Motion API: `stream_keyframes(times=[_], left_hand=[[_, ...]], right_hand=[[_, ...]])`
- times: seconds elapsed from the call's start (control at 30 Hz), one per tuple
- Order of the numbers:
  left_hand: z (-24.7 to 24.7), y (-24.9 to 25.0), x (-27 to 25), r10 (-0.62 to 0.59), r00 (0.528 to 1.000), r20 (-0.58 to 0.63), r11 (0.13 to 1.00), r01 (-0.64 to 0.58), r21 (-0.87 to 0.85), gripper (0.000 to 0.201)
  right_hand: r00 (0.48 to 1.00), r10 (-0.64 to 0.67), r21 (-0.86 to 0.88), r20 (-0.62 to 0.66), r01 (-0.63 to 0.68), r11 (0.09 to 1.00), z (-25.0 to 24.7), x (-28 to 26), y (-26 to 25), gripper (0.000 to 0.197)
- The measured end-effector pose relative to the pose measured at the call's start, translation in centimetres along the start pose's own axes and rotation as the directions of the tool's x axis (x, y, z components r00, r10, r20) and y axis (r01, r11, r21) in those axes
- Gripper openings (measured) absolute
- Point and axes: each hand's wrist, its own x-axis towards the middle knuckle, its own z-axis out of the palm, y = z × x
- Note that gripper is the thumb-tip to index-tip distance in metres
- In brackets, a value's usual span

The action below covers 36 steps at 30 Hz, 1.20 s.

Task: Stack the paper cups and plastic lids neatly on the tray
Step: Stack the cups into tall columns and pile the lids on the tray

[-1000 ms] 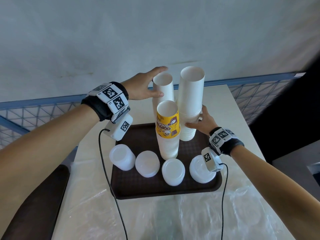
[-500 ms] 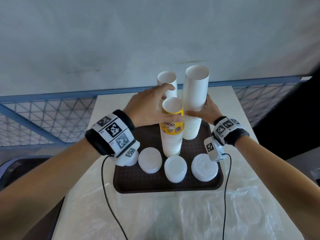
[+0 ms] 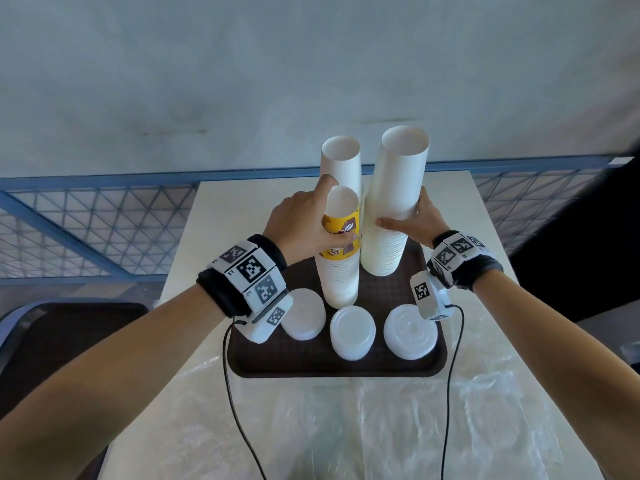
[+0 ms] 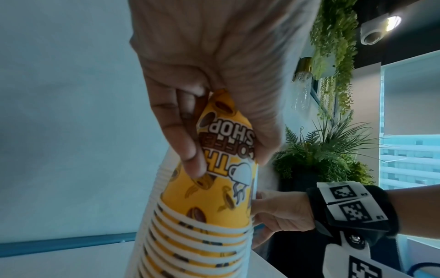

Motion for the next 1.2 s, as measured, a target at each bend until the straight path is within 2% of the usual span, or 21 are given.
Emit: stream_keyframes(times=[0.43, 0.57, 1.2], left_hand=[[-2.0, -4.0, 1.1, -0.161, 0.985, -0.069, 0.986, 0.163, 0.025, 0.066], [-2.7, -5.2, 1.9, -0.176, 0.981, -0.085, 0.984, 0.175, -0.015, 0.067], [-4.2, -6.9, 5.1, -0.209, 0.978, 0.026, 0.973, 0.211, -0.096, 0.069]], right_hand=[[1.0, -0.01, 0.028, 0.024, 0.01, 1.0, -0.1, 0.1, 0.2, 0.095], [0.999, -0.018, 0.052, 0.028, 0.017, 0.998, 0.2, 0.3, 0.3, 0.095], [0.999, -0.028, 0.064, 0.042, 0.025, 0.998, 1.1, 1.1, 0.5, 0.094]])
